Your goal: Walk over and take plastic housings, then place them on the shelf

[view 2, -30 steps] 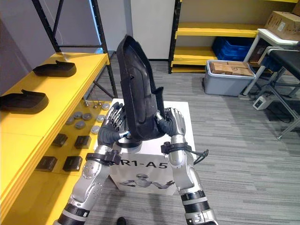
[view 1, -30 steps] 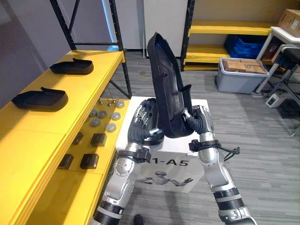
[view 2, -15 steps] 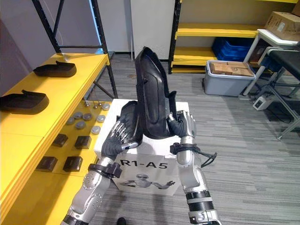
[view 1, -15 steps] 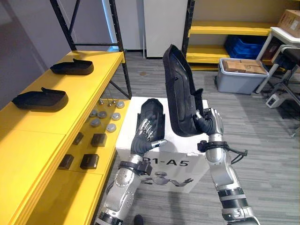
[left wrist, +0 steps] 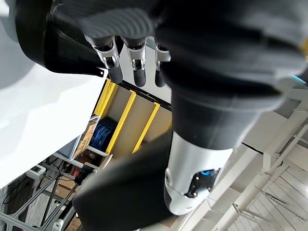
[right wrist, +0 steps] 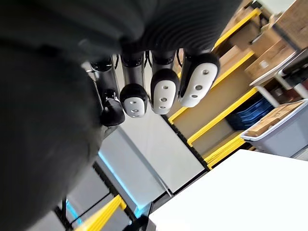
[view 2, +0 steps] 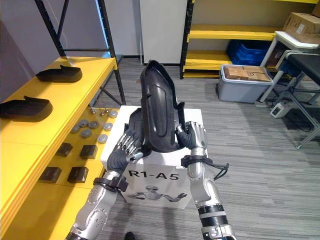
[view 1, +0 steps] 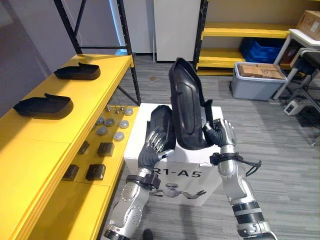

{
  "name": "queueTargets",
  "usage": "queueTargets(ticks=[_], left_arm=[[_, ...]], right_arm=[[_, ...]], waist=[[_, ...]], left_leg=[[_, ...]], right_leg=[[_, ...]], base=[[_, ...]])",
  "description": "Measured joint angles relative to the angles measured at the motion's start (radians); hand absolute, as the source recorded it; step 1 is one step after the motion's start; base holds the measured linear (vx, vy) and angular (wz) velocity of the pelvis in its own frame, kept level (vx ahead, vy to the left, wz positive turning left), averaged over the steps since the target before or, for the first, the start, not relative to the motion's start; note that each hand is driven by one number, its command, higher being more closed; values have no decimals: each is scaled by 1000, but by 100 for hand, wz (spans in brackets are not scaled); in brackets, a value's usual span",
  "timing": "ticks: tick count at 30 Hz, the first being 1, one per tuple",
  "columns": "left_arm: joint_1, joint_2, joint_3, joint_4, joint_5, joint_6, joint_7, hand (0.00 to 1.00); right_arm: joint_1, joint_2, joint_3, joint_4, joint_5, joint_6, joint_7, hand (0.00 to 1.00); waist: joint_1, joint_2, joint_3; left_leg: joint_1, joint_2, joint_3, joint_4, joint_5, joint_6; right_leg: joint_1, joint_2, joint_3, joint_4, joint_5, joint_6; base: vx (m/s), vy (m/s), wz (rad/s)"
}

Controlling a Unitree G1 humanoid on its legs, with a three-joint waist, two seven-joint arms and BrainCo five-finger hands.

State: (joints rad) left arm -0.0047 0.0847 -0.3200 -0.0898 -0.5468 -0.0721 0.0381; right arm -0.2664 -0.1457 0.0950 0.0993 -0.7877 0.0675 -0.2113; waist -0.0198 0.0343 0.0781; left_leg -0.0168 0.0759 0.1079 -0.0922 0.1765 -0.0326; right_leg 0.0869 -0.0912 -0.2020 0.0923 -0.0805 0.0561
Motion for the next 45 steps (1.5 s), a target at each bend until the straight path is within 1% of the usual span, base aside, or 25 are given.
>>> queueTargets(ticks=[3,5,8,13,19,24,28,29,32,34,38,42,43,45], left_arm=[[-4,0,-1,12,0,2,2,0],[-21,6,-19,43,0,4,8,0],[-42,12,-35,73,-14,6,19,0],[-53,25,-60,93,-22,7,37,0],[-73,47,-64,137,-44,8,40,0],[-80,58,-63,179,-61,7,43,0],[-81,85,-62,201,-61,11,43,0],[-82,89,-61,207,-61,11,43,100],[-92,94,-59,248,-73,18,46,100],[-94,101,-59,265,-81,19,48,100],[-113,118,-59,288,-102,20,85,100],[-123,127,-44,308,-135,20,123,100],[-123,127,-42,308,-139,20,126,100],[-124,128,-38,308,-139,19,133,100]], right_arm=[[1,-4,30,11,-18,0,2,100],[6,-10,50,15,-24,-1,10,100],[13,-27,58,37,-34,-1,23,100],[26,-56,83,37,-43,-3,28,100],[26,-77,106,37,-64,-3,28,100],[34,-98,132,37,-65,-11,28,100],[34,-135,183,37,-65,-19,28,100],[35,-140,191,37,-65,-25,28,100],[35,-160,236,37,-65,-49,27,100],[38,-171,253,36,-65,-57,27,100],[56,-190,298,25,-64,-87,16,100],[78,-192,334,-28,-61,-100,-5,100],[79,-193,338,-32,-60,-102,-7,0],[85,-190,340,-45,-54,-111,-10,0]], waist=[[0,0,-1],[3,-1,-2],[9,-1,-3],[9,-1,-4],[9,-3,-10],[9,-13,-26],[9,-15,-28],[10,-15,-28],[12,-18,-31],[10,-21,-33],[10,-25,-39],[9,-26,-41],[9,-26,-41],[11,-26,-41]], left_leg=[[0,0,0,0,0,0],[-1,4,0,0,0,0],[-2,8,0,0,0,0],[-3,11,1,0,-1,-1],[-3,15,5,0,-1,-2],[-3,18,8,0,-2,-3],[-3,21,13,0,-2,-3],[-2,22,16,0,-2,-3],[-2,26,25,0,-3,-4],[-2,26,26,0,-2,-4],[-2,27,26,0,-2,-4],[-2,28,26,0,-3,-5],[-2,28,26,0,-3,-6],[-2,27,26,0,-3,-6]], right_leg=[[0,0,0,0,0,0],[0,1,0,-1,0,0],[0,1,0,-2,0,0],[1,4,1,-2,1,-2],[1,8,4,-5,3,-4],[1,10,8,-11,6,-6],[1,13,13,-16,12,-8],[1,14,16,-17,13,-8],[1,16,24,-18,16,-9],[2,17,25,-20,18,-9],[1,18,25,-21,18,-10],[1,19,25,-32,22,-9],[2,19,25,-32,22,-9],[2,19,25,-32,22,-8]], base=[[0,0,0],[0,0,0],[0,0,0],[0,0,0],[0,0,0],[0,0,-1],[-6,0,-4],[-19,0,-7],[-13,-3,-9],[-5,-2,-3],[0,0,0],[0,0,0],[0,0,0],[0,0,0]])
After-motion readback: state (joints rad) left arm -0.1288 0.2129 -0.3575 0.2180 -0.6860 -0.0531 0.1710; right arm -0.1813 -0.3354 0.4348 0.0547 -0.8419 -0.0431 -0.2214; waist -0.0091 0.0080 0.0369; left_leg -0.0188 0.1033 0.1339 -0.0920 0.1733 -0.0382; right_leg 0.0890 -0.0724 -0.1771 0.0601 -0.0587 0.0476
